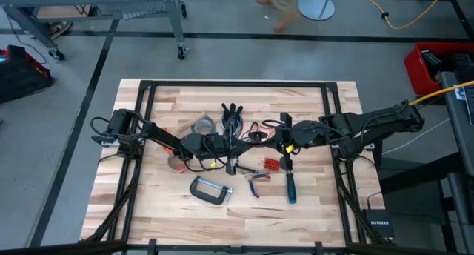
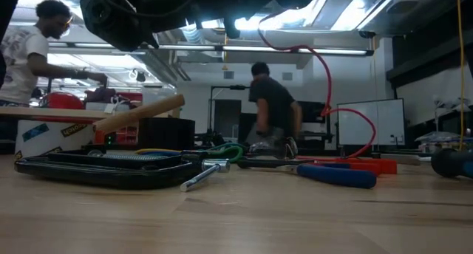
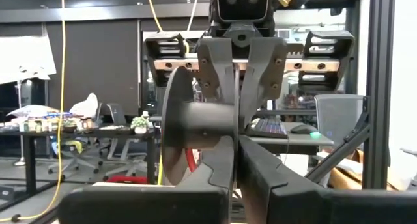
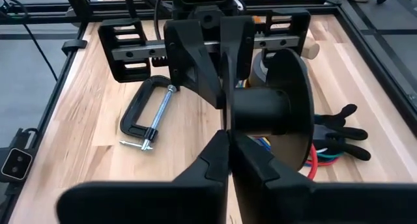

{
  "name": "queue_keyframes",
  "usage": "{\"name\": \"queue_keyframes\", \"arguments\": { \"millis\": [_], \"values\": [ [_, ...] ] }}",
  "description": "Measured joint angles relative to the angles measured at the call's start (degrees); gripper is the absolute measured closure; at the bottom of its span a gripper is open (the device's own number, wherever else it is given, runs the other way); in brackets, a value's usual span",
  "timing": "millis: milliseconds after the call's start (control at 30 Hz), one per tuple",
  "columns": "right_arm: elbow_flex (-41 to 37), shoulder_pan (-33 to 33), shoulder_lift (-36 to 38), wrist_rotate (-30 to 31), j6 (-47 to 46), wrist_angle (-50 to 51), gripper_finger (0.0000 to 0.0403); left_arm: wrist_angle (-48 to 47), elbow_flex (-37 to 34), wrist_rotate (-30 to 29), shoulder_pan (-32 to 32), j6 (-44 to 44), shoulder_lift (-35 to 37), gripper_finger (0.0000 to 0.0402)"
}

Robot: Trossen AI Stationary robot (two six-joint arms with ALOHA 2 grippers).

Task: Coil cords
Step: Uncoil the red wire from the black spool

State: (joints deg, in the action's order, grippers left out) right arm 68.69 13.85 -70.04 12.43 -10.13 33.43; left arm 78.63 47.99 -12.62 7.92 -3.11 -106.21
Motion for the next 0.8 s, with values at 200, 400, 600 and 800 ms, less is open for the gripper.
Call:
{"name": "queue_keyframes", "arguments": {
  "millis": [200, 400, 600, 800],
  "values": [
    [0.0, 0.0, 0.04, 0.0, 0.0, -1.09, 0.035, 1.93, -0.04, -0.07, 0.0, 1.23, 0.0, 0.0399],
    [1.23, 0.0, 1.59, -1.95, -0.05, 0.39, 0.0332, 2.31, -0.04, -0.13, -0.01, 1.26, 1.24, 0.04],
    [7.54, 0.02, 2.56, -1.51, 0.1, 8.65, 0.0327, -2.96, -0.04, -0.54, 0.27, 1.81, 3.96, 0.0401],
    [8.59, 0.02, 2.32, 1.52, 0.17, 11.73, 0.0327, -3.17, -0.04, 2.54, 1.97, 1.65, 4.85, 0.0401]
  ]
}}
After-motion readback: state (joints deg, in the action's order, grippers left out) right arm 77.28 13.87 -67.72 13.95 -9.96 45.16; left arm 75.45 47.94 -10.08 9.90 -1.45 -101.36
